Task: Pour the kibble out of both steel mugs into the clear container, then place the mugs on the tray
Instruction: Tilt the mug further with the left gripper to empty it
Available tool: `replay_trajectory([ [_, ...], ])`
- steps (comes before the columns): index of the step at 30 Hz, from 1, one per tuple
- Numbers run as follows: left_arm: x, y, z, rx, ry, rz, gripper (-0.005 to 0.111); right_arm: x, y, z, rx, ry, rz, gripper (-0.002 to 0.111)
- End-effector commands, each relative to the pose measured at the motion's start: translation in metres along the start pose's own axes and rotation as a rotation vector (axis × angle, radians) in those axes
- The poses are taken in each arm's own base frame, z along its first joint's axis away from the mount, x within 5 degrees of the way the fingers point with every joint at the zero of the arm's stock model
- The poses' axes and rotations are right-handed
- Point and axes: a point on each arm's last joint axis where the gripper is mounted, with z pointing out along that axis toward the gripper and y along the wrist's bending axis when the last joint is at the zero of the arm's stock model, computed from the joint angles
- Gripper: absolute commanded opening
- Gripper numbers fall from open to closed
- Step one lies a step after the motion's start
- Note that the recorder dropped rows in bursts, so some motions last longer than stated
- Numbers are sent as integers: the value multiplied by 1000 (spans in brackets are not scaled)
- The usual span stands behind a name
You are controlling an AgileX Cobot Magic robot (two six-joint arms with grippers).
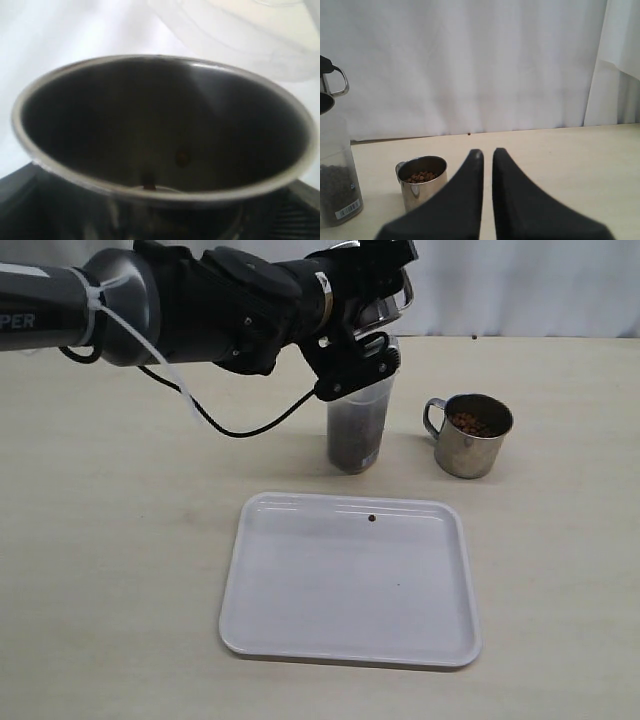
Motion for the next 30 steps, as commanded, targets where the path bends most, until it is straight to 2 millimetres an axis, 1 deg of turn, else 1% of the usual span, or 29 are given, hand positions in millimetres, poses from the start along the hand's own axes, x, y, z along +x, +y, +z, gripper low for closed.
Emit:
replay_trajectory([
  [1, 0, 10, -5, -23, 5, 66, 0, 1, 0, 0, 7, 0, -4, 5],
  [4, 0, 10, -5, -23, 6, 121, 0, 1, 0, 0, 7, 0, -4, 5],
  [17, 1, 9, -5, -7, 24, 203, 0, 1, 0, 0, 7, 0, -4, 5],
  [23, 2, 9, -5, -8, 25, 204, 0, 1, 0, 0, 7, 0, -4, 5],
  [25, 4, 10, -7, -10, 31, 227, 0, 1, 0, 0, 7, 0, -4, 5],
  [30, 9, 16, -13, -33, 35, 211, 0, 1, 0, 0, 7, 0, -4, 5],
])
